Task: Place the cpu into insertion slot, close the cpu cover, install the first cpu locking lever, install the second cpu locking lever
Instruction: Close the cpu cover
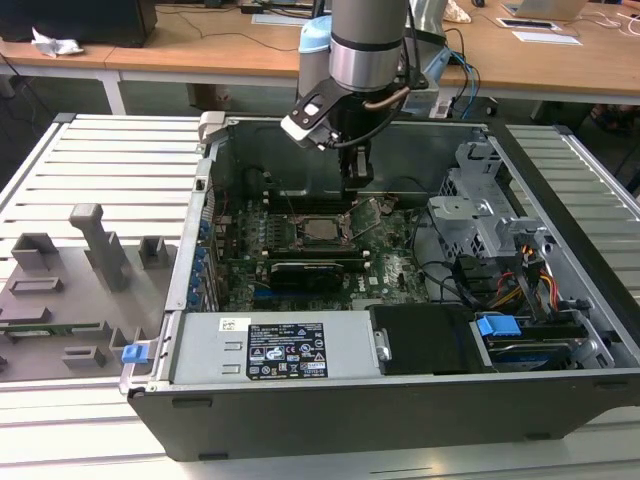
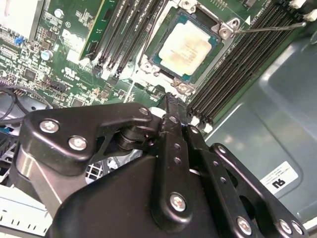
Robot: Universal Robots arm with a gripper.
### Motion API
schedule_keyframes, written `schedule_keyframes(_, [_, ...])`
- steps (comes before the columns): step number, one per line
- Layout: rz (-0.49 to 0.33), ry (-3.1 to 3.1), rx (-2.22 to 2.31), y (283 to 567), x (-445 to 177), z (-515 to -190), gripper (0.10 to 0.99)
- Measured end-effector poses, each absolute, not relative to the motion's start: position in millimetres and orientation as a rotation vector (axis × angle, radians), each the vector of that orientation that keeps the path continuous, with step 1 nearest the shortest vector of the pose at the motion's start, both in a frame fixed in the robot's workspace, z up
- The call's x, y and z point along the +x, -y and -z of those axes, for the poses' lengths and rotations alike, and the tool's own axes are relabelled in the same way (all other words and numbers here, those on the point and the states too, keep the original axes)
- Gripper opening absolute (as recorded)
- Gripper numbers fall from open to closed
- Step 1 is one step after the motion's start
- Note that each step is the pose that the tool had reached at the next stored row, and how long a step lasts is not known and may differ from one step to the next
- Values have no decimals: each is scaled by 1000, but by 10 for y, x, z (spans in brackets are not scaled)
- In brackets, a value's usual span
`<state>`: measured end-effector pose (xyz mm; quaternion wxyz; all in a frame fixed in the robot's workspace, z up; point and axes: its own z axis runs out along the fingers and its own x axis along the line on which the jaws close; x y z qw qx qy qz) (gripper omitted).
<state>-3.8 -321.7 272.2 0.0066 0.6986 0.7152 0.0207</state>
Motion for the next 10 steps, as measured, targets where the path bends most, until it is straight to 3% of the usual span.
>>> schedule_keyframes(10, [-60,-2240,2187,3217,88,-2716,106])
